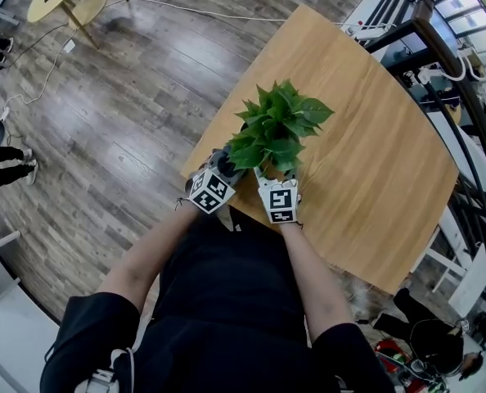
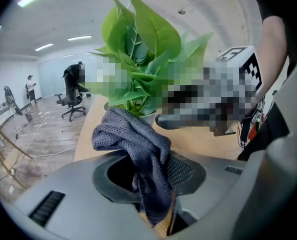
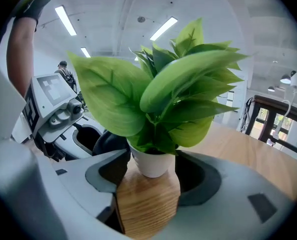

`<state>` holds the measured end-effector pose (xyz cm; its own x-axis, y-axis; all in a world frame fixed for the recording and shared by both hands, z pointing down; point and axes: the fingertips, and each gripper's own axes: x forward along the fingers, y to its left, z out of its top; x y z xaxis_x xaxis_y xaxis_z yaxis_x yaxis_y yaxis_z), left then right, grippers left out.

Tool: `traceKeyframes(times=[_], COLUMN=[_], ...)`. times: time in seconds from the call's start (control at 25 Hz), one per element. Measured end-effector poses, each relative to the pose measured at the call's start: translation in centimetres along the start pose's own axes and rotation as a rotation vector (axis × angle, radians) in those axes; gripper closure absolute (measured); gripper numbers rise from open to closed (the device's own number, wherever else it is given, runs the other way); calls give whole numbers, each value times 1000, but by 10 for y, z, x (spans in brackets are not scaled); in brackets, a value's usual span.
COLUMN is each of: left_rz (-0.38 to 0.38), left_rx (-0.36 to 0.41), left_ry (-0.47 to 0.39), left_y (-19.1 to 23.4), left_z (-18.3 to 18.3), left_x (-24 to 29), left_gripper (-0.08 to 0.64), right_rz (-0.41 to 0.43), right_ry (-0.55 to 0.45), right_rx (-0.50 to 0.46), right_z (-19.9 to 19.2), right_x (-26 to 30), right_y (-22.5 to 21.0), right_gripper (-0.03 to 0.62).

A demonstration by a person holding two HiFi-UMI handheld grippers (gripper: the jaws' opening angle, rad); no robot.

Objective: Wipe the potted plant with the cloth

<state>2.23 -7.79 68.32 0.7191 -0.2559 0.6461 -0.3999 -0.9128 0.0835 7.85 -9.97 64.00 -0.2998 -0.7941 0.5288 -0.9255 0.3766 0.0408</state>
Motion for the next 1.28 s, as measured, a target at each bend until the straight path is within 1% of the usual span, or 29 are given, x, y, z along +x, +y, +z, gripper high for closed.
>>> traceKeyframes(times=[0.16, 0.32, 0.44, 0.52, 0.6, 0.68, 0.72, 0.76, 0.8, 0.84, 0.92, 0.96, 1.04, 1.08, 1.12, 1.2, 1.28], left_rz=[-35, -75, -97, -112, -125, -125, -123, -124, -131, -145, -179, -188, -179, -171, -166, -160, -155], left_rx=[-7, 9, 21, 32, 59, 76, 67, 51, 34, 19, -12, -33, -67, -69, -62, -32, -18], left_ry=[-52, -98, -145, -209, -268, -307, -318, -328, -336, -344, -366, -381, -413, -429, -447, -488, -516], left_y=[-12, -32, -50, -60, -66, -74, -77, -80, -81, -83, -88, -92, -100, -104, -108, -120, -134], left_z=[-1, 2, 10, 24, 36, 43, 44, 45, 48, 52, 66, 74, 88, 96, 106, 127, 141], left_x=[-18, -48, -81, -107, -132, -157, -169, -179, -187, -194, -206, -215, -237, -245, -250, -253, -256], left_gripper=[397, 397, 397, 397, 397, 397, 397, 397, 397, 397, 397, 397, 397, 397, 397, 397, 397], right_rz=[-19, -85, -111, -113, -130, -154, -164, -177, -189, -199, -209, -195, -130, -111, -110, -136, -161], right_ry=[-1, -51, -127, -186, -229, -258, -275, -297, -320, -339, -369, -393, -464, -493, -511, -526, -531], right_rx=[56, 98, 162, 201, 215, 216, 217, 217, 213, 204, 201, 220, 274, 283, 279, 263, 230], right_z=[-8, -4, 14, 33, 51, 64, 70, 78, 87, 96, 112, 119, 132, 138, 142, 149, 153], right_x=[-20, -57, -98, -122, -143, -164, -176, -187, -198, -207, -225, -235, -254, -260, -266, -279, -293], right_y=[8, 16, 30, 44, 60, 75, 81, 85, 89, 91, 93, 96, 109, 114, 115, 113, 114], right_gripper=[295, 295, 295, 296, 296, 298, 309, 381, 532, 546, 546, 548, 555, 555, 555, 558, 563])
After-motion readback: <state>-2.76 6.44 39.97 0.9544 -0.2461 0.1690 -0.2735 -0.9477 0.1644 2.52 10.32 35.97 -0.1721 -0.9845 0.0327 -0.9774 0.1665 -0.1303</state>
